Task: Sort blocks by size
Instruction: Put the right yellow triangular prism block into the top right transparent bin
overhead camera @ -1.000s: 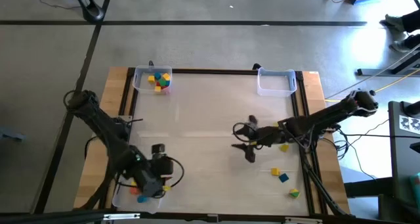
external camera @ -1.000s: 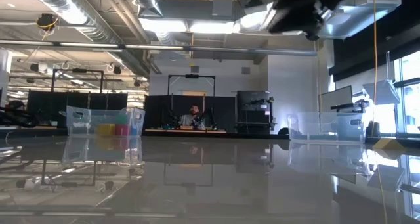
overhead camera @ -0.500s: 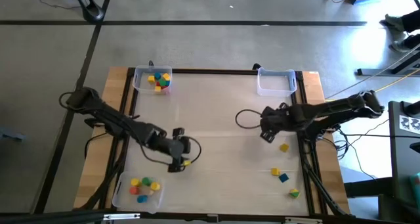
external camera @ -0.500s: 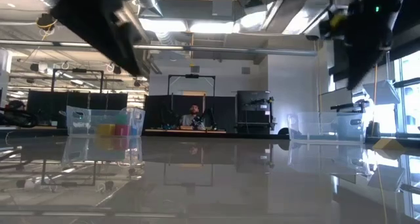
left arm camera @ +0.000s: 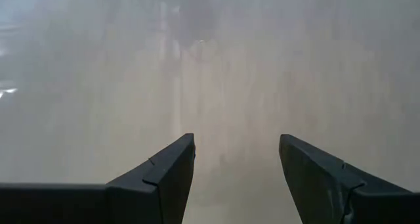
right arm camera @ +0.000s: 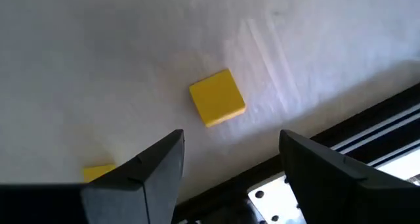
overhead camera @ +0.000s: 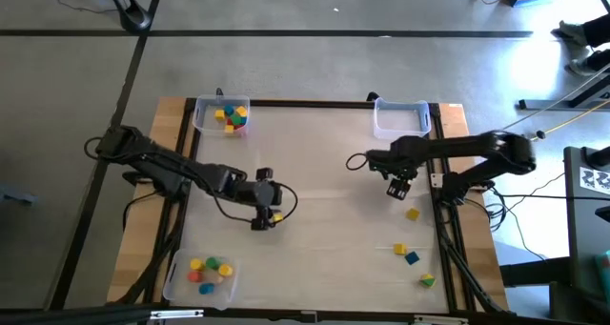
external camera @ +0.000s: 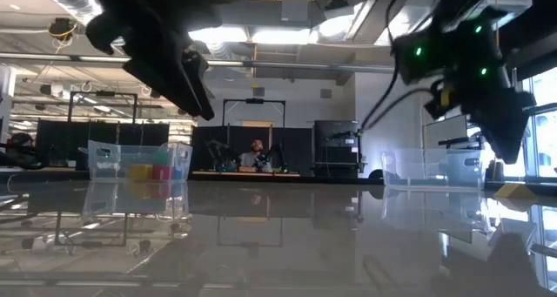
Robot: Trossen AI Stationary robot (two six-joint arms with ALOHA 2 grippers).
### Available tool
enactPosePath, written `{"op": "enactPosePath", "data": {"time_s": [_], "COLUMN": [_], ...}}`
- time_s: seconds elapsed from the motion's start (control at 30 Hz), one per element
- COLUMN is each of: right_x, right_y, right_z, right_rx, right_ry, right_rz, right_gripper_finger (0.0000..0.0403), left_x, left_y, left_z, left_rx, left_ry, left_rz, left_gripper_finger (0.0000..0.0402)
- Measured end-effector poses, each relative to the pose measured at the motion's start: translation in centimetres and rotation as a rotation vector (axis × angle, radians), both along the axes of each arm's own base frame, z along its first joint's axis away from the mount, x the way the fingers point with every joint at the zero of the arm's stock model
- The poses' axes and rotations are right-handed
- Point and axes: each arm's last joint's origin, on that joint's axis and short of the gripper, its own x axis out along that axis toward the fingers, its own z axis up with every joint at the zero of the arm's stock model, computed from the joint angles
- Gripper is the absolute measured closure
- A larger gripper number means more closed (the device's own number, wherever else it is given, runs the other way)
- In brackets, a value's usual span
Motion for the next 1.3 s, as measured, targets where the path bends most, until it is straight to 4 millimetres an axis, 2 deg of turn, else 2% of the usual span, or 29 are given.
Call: {"op": "enactPosePath", "data": {"time_s": [0.23, 0.4, 0.63, 0.87, 1.03, 1.2, 1.3], "right_x": [1.4, 2.1, 2.3, 2.2, 2.9, 4.6, 5.4], "right_y": [-1.1, -1.2, -1.2, -1.2, -1.5, -1.9, -2.3], "right_z": [-3.3, -5.4, -6.7, -6.7, -5.9, -3.1, -0.8], "right_rx": [0.068, 0.113, 0.161, 0.154, 0.117, 0.046, -0.031], "right_ry": [0.138, 0.204, 0.269, 0.29, 0.275, 0.145, 0.055], "right_rz": [0.087, 0.139, 0.19, 0.231, 0.242, 0.224, 0.232], "right_gripper_finger": [0.0155, 0.0155, 0.0169, 0.0273, 0.0274, 0.0269, 0.0263], "left_x": [-0.1, -0.4, -0.5, -0.8, -2.0, -3.9, -5.2], "left_y": [1.6, 2.0, 2.1, 2.1, 2.3, 2.7, 3.0], "left_z": [-0.1, -0.4, -0.4, -0.3, 1.6, 4.3, 5.4], "left_rx": [0.042, 0.048, 0.048, 0.053, 0.054, 0.052, 0.07], "left_ry": [0.048, 0.092, 0.098, 0.118, 0.067, -0.025, -0.048], "left_rz": [0.012, 0.026, 0.027, 0.025, 0.032, 0.045, 0.062], "left_gripper_finger": [0.0192, 0.0192, 0.0192, 0.0192, 0.0192, 0.0192, 0.0192]}}
